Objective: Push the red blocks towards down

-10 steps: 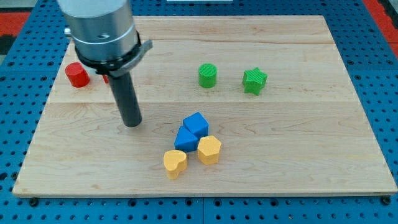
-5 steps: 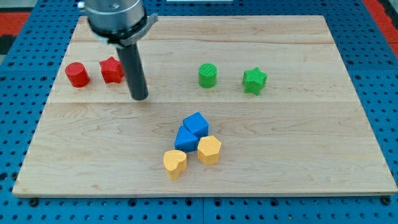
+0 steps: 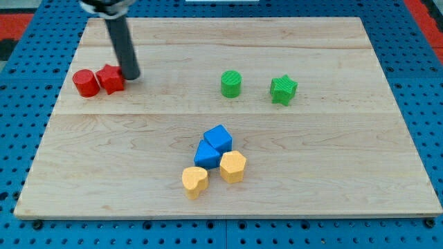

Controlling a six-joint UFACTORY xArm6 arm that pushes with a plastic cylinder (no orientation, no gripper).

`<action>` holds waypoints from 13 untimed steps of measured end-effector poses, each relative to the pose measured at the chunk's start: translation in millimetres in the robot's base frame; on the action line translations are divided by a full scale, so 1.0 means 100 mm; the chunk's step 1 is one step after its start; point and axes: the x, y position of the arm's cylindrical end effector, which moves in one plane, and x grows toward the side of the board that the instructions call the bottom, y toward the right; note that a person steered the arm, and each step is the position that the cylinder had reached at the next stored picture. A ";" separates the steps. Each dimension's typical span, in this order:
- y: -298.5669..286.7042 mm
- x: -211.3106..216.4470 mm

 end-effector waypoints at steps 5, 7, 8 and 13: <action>-0.67 -0.11; -0.66 0.16; -0.64 0.38; 0.46 1.43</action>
